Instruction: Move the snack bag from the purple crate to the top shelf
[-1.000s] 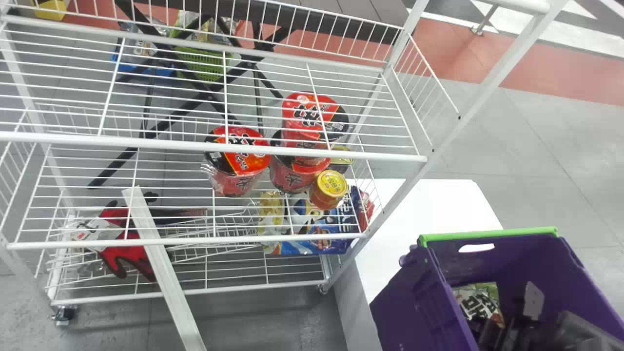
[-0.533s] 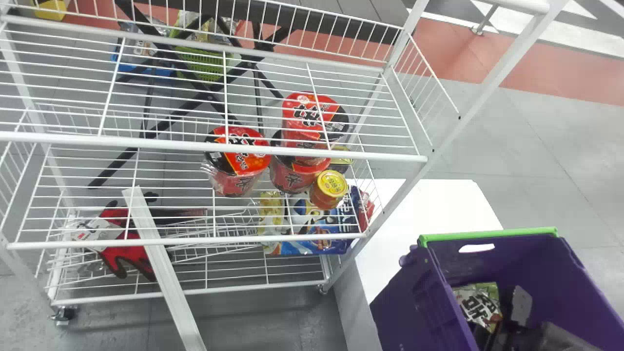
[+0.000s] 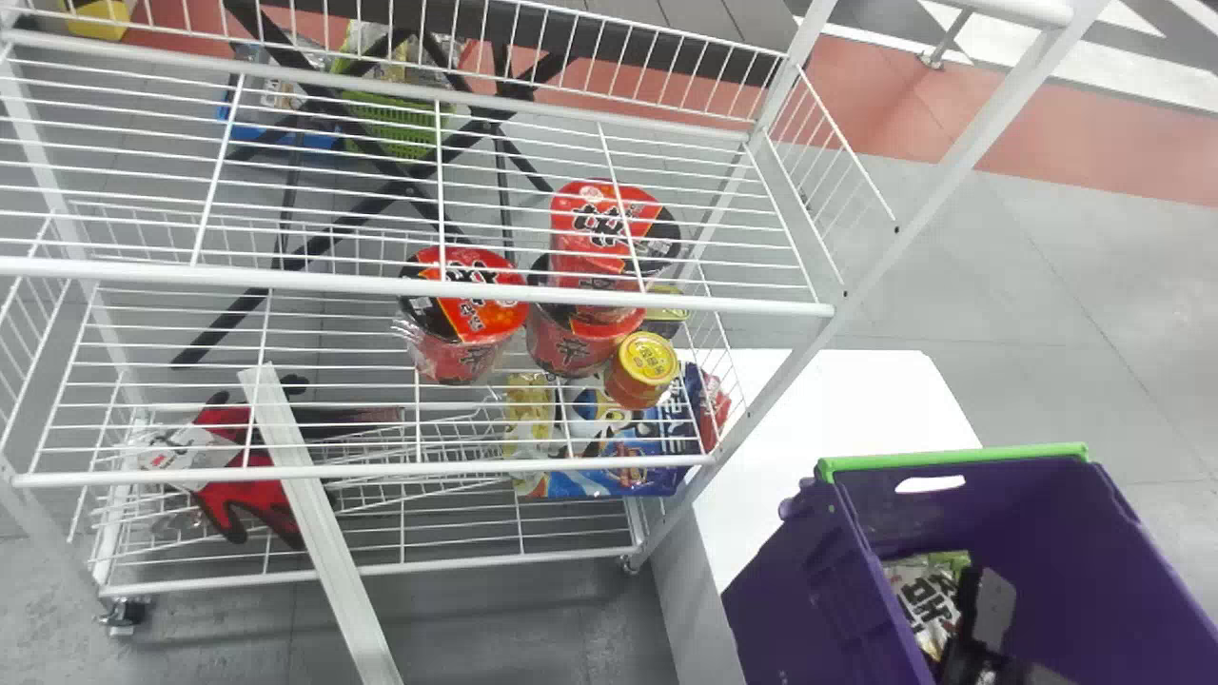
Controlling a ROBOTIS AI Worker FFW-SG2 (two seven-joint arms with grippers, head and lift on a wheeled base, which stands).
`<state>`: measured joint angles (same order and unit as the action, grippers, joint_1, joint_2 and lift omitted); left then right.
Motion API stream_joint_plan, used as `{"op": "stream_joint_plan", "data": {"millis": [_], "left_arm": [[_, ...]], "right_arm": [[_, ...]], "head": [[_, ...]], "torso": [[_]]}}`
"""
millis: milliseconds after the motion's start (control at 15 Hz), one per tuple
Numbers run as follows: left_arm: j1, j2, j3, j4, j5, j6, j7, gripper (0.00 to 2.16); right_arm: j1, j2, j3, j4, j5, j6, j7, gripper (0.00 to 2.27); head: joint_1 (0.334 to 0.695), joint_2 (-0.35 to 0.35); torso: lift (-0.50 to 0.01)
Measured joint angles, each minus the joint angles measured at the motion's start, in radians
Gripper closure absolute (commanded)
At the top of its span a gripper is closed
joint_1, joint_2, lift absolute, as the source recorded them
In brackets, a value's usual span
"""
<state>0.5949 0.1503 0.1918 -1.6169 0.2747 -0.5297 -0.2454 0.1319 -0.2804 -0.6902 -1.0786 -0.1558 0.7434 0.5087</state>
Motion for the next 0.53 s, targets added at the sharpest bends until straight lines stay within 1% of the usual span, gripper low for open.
{"op": "stream_joint_plan", "data": {"millis": [200,533], "left_arm": [[0.004,0.0,0.0,-0.001,0.0,-0.004,0.0,0.11],[0.006,0.002,0.0,0.001,0.0,-0.008,-0.003,0.11]], "right_arm": [[0.004,0.006,0.013,0.005,-0.002,-0.019,0.002,0.1],[0.005,0.006,0.028,0.009,0.004,-0.025,0.0,0.15]], "head": [[0.695,-0.334],[0.695,-0.329]], "torso": [[-0.453],[-0.453]]}}
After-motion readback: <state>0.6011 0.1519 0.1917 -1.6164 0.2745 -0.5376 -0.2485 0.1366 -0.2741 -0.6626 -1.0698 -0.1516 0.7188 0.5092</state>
